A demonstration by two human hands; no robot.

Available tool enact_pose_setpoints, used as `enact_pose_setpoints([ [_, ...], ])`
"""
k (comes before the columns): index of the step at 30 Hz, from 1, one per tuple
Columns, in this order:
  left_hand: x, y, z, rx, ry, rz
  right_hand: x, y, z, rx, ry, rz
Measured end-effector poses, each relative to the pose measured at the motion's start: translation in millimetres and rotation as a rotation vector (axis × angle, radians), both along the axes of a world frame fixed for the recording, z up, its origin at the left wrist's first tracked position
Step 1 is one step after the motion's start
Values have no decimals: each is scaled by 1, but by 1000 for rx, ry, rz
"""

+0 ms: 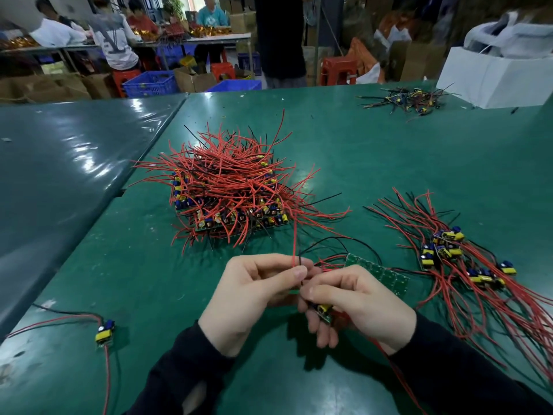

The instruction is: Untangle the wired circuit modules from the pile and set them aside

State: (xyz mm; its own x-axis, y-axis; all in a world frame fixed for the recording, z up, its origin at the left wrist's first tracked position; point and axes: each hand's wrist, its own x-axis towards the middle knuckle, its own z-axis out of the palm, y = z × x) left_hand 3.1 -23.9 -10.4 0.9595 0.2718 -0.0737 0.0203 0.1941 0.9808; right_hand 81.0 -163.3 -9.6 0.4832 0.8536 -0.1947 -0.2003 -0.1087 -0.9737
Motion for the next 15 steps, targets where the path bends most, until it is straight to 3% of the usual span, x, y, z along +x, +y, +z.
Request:
enact_pose_setpoints([
  [2,-1,6,2,-123,67,-114,-2,0,0,16,46,79],
  [6,-5,16,5,-161,80,-279,-2,-3,3,73,95,162],
  [11,-3,9,4,-23,-1,-48,0,-4,1,88,89,120],
  [15,-4,14,4,-73,41,-149,-1,-6,2,100,153,184],
])
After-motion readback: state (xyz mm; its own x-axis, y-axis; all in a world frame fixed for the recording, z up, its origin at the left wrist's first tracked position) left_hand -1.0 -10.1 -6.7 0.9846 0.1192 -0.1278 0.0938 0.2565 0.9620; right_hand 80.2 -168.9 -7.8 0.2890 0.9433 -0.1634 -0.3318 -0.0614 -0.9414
